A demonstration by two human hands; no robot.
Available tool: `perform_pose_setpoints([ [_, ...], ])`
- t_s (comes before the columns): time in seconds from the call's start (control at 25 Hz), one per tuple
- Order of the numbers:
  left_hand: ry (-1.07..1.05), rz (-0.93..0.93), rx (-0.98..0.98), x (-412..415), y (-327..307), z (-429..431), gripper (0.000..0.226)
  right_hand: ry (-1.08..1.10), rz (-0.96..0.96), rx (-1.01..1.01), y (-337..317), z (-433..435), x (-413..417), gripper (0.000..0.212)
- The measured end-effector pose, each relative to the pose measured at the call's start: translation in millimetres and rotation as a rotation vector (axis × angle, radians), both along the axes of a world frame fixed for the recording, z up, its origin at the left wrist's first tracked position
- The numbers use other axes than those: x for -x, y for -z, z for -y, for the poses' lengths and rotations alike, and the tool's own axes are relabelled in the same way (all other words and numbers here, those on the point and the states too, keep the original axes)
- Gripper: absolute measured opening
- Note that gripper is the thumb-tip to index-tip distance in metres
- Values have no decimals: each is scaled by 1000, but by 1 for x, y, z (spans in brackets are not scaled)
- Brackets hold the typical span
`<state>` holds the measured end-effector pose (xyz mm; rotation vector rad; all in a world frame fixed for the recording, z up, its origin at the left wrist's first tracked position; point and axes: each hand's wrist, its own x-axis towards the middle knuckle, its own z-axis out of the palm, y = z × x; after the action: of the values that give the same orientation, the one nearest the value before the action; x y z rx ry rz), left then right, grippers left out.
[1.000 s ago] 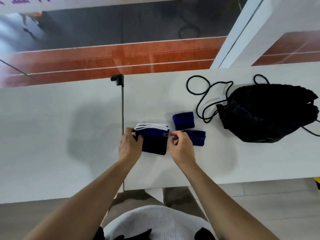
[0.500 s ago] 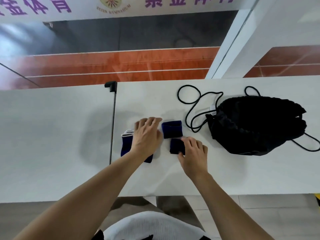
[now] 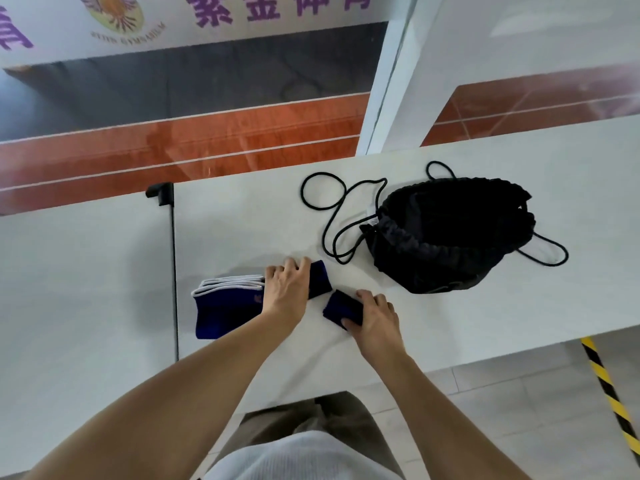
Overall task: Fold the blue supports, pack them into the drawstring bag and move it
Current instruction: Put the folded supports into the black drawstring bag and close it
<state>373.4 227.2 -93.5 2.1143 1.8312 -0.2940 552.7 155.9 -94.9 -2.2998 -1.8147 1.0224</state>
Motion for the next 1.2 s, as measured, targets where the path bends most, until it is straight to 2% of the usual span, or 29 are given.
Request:
perform_pose_setpoints([
  [0.24,-123,279,227,-17,-2,16,48,106,148,114,-11,12,-20,47],
  [0.32,-161,315,280,-21,-2,20,50,142,92,74,-15,16,-25,42],
  [0.4,-205,351,337,-24,-3,25,52,183,-49,2,-22,18,-30,36],
  [0.56,-304,429,381,-33,-11,29,56,171,-235,-207,-52,-5,-57,33],
  [0.76,-431,495,336,-52,-18,22,46,126,-329,-389,-89,-63,-119,35],
  [0.88,-607,599,249,-74,-32,17,39,155,-338,-341,-93,-97,-165,40],
  [0.96,-671,657,110,-90,-48,11,39,152,-316,-279,-89,-116,-191,42],
  [1.08,-643,784,-49,-126,-83,-19,41,31,-179,-150,-75,-137,-213,35],
  [1.2,-441,876,-48,-182,-104,-66,41,-57,-137,-40,-64,-139,-219,26],
])
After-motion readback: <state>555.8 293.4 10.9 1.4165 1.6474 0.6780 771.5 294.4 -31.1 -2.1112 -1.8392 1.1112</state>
